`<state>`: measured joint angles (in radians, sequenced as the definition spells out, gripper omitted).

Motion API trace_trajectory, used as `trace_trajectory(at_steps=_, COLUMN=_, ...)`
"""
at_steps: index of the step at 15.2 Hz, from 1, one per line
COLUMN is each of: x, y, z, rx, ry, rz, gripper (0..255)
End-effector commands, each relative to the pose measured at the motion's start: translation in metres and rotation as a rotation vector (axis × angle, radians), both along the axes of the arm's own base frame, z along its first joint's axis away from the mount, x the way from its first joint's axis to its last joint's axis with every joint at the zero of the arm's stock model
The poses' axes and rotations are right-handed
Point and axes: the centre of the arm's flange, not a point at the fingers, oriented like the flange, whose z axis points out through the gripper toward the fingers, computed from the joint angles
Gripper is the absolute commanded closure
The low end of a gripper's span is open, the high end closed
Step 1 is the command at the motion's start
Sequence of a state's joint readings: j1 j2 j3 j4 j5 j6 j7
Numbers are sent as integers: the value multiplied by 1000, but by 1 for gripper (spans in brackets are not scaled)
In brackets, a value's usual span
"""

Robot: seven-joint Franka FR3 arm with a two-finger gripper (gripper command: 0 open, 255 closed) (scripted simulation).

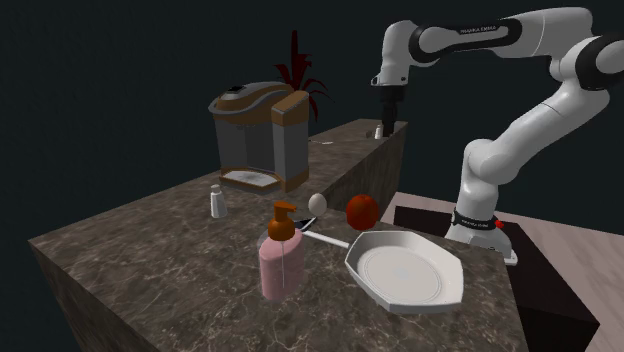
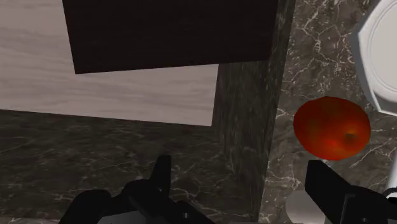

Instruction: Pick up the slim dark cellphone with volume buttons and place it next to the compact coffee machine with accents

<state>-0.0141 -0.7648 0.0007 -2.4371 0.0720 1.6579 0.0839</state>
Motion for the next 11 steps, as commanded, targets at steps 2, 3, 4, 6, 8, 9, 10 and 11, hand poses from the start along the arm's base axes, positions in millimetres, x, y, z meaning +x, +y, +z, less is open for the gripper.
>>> trace_trajectory(at_steps=2, x=-9, y=4, z=-10, rx=24, ry=-23, rz=-40, gripper=0)
trace_trajectory(at_steps=3, x=-17, y=8, z=-21, rx=48, ry=-45, rz=-80, gripper=0)
trace_trajectory(at_steps=4, x=-24, y=12, z=-31, rx=73, ry=-68, rz=-120, gripper=0)
trace_trajectory(at_steps=6, x=-38, y=23, z=-53, rx=121, ry=-113, rz=-200, gripper=0)
trace_trajectory(at_steps=8, x=-51, y=36, z=-74, rx=170, ry=-158, rz=-280, gripper=0)
trace_trajectory(at_steps=9, x=-56, y=44, z=-84, rx=194, ry=-181, rz=-319, gripper=0)
trace_trajectory(at_steps=10, x=-61, y=51, z=-95, rx=218, ry=-203, rz=-359, gripper=0)
trace_trajectory(at_steps=11, x=-65, y=60, z=-105, rx=242, ry=-226, rz=-399, gripper=0)
